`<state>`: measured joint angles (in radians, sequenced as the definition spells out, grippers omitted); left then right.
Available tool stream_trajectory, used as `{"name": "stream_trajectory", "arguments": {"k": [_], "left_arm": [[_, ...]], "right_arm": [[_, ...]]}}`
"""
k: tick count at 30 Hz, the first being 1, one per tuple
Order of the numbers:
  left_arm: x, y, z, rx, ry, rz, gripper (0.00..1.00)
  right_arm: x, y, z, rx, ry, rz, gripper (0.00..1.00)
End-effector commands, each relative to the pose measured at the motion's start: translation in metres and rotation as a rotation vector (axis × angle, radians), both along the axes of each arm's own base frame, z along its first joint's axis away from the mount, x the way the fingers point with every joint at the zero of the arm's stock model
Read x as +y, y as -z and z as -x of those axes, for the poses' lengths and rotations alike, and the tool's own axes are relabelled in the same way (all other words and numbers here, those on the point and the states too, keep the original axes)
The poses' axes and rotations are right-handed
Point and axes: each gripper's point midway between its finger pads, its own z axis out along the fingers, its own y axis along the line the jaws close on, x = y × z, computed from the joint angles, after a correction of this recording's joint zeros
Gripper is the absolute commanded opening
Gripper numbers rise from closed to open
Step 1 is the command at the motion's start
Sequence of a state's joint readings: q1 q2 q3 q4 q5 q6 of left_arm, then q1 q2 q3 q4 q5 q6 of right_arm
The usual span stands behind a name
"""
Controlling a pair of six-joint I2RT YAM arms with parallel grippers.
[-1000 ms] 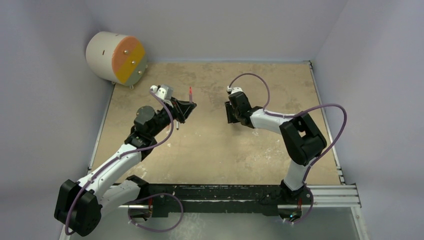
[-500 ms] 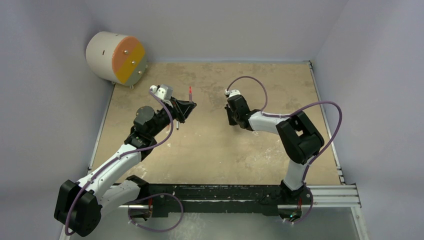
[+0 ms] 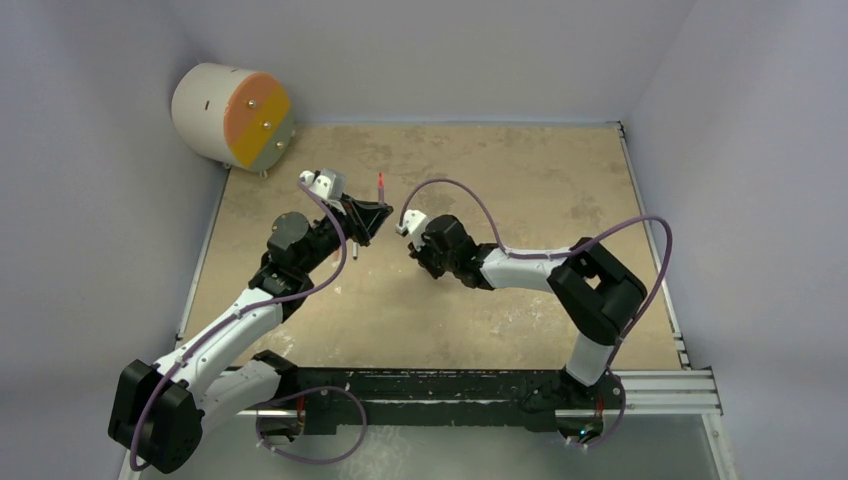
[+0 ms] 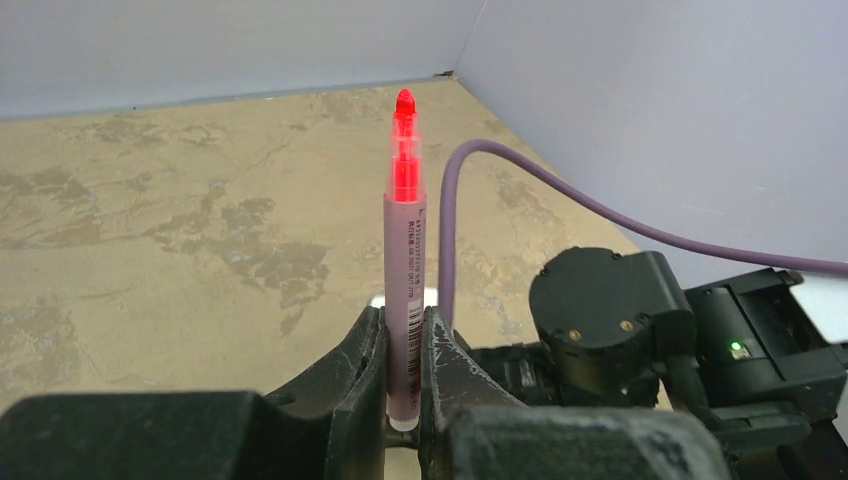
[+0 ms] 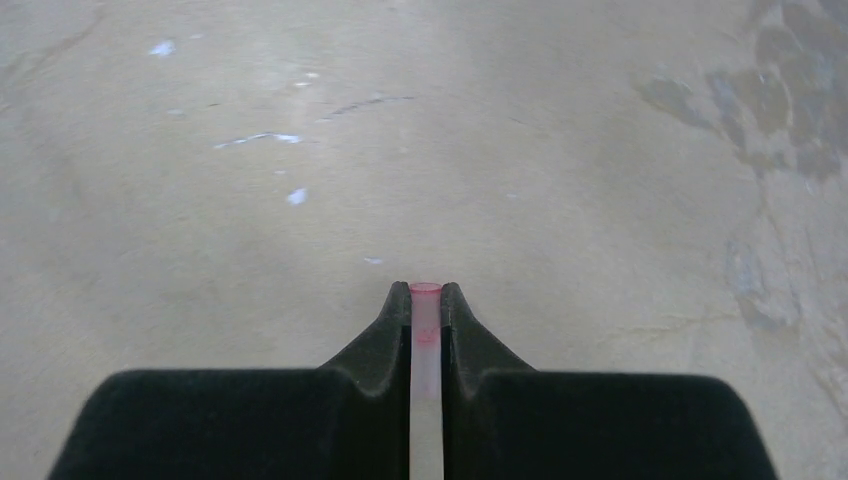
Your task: Insert the pens into the pen caps
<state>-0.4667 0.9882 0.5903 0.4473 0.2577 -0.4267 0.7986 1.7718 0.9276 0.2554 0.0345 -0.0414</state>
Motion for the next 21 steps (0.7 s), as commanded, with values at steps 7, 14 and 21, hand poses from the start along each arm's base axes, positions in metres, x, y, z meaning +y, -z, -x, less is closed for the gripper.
{"name": "stream_trajectory", "arguments": {"k": [7, 14, 21], "left_arm": [[-0.003, -0.018, 0.003, -0.052, 0.025, 0.053, 0.0], [-0.004, -0.019, 0.003, -0.054, 0.028, 0.057, 0.0], [-0.004, -0.021, 0.004, -0.056, 0.028, 0.061, 0.0]], "right_arm": [[0.031, -0.033, 0.033, -0.275, -0.453, 0.074, 0.0], [0.025, -0.025, 0.027, -0.296, -0.432, 0.13, 0.24], [0.026, -0.071, 0.022, -0.394, -0.327, -0.019, 0.22]]}}
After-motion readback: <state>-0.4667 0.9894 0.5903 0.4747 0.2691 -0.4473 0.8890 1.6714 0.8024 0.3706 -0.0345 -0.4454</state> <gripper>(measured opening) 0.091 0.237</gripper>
